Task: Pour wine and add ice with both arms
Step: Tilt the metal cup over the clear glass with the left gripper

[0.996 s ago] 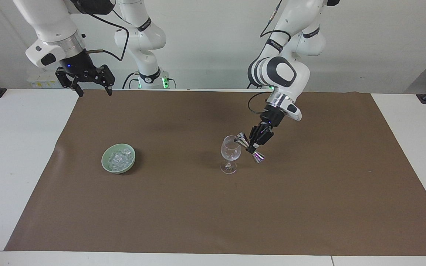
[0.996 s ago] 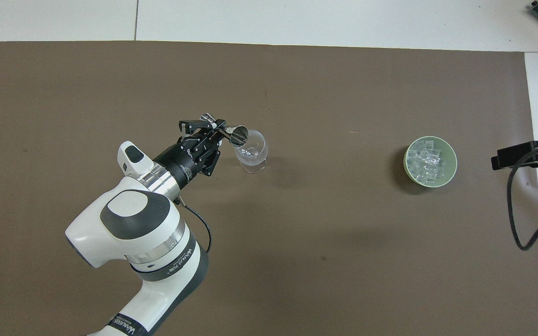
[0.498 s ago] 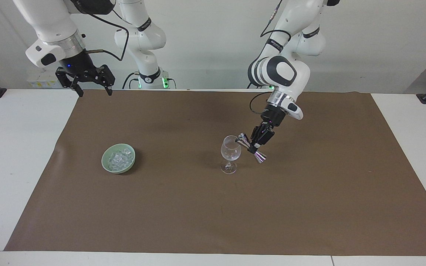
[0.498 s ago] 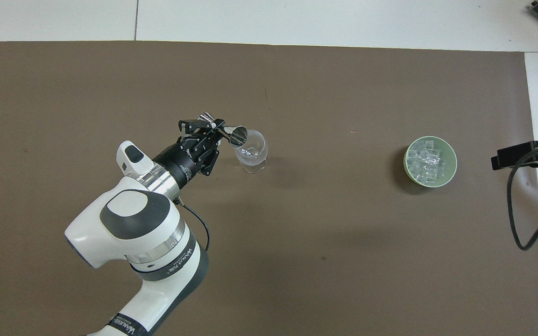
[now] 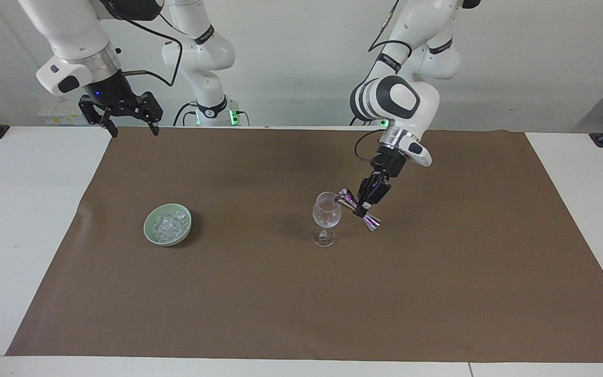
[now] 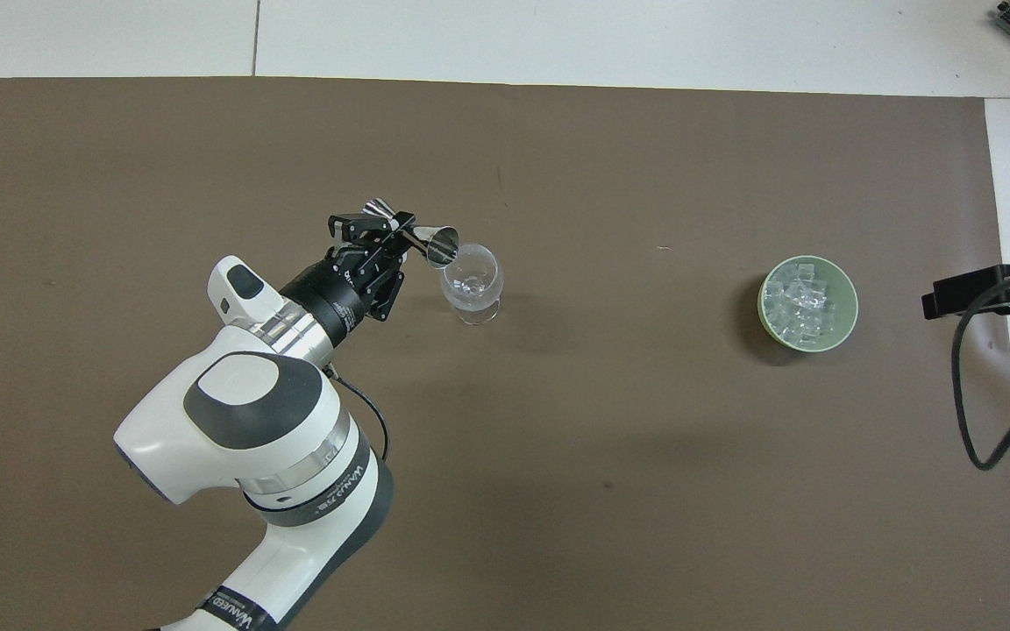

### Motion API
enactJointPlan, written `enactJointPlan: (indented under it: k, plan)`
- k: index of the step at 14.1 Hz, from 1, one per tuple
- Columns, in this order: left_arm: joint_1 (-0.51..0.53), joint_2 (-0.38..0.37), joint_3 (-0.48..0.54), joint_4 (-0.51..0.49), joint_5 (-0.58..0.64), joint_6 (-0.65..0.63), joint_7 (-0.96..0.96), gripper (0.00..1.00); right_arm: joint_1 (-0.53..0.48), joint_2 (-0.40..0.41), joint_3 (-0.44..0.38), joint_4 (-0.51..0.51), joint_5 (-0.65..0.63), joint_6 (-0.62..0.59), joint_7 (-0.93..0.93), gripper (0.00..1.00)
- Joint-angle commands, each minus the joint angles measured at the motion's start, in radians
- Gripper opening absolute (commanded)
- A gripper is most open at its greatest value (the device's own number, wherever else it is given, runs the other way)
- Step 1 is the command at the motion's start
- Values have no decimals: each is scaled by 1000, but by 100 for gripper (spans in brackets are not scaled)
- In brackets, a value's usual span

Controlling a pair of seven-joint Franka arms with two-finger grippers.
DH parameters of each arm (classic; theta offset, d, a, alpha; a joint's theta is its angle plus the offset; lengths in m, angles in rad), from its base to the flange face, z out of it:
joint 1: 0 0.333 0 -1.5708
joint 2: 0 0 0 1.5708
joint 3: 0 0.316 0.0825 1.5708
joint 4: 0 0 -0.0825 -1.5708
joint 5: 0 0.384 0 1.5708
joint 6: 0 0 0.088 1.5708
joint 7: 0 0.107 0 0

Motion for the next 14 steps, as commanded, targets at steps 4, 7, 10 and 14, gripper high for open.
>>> enactJointPlan:
  k: [4,7,10,14]
  plan:
    - [-25,16,-10,34,19,56,2,0,-6,-20,2,-20,3,-4,-21,100]
    - [-25,22,-12,40,34,65,1,0,-6,-20,2,-20,3,-4,-21,100]
    - [-25,39,-21,63,68,99,-4,0,-6,-20,2,-20,3,-4,-21,100]
    - [-27,42,-27,68,71,102,4,0,-6,-20,2,-22,3,-4,-21,100]
